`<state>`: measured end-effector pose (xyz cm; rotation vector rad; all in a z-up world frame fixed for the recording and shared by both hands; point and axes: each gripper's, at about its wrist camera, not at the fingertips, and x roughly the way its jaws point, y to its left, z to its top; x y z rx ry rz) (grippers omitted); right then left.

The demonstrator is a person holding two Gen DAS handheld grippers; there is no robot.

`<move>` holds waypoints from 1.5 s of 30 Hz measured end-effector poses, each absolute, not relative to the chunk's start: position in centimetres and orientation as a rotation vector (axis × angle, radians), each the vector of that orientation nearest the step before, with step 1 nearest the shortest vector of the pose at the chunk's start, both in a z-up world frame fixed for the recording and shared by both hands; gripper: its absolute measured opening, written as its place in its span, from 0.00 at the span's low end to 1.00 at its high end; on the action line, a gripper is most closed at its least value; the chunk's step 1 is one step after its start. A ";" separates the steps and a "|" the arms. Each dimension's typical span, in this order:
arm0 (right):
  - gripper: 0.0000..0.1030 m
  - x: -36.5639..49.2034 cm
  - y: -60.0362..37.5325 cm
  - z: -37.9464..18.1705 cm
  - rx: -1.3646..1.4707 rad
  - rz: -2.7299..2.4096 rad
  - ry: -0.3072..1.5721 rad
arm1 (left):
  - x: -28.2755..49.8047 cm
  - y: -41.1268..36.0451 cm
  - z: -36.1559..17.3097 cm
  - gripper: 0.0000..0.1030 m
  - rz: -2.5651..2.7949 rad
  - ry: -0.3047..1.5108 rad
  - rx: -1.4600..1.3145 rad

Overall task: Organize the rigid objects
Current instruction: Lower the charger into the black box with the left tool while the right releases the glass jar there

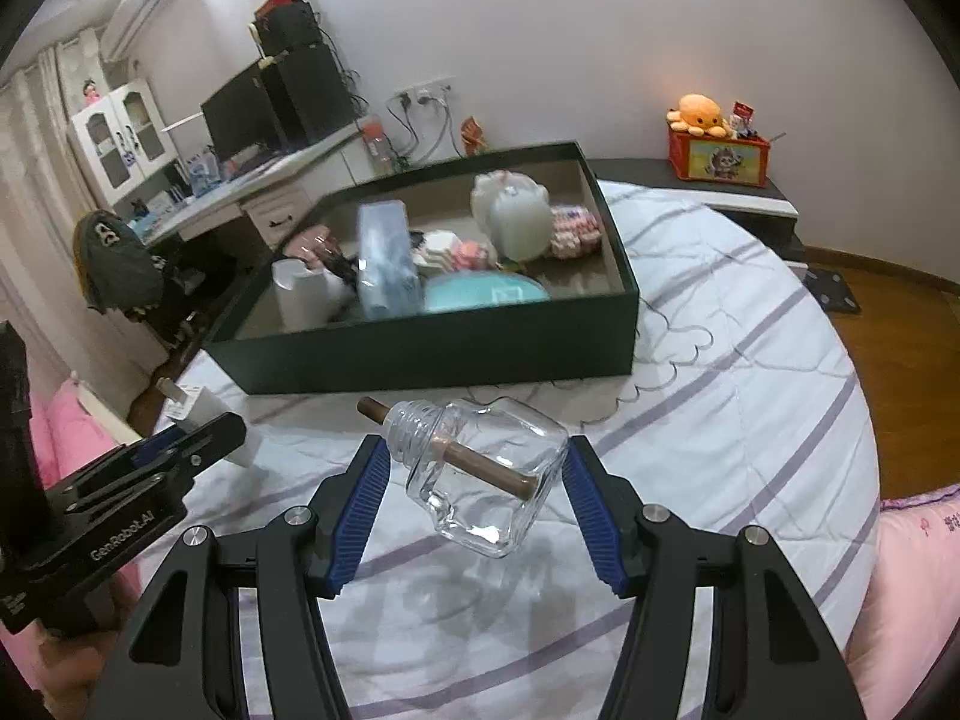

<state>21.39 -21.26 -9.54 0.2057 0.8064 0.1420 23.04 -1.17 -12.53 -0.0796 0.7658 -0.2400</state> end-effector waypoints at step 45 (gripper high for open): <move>0.73 45.7 -22.3 -9.3 0.140 0.167 0.951 | 46.9 -7.2 -10.4 0.65 -0.240 0.885 0.053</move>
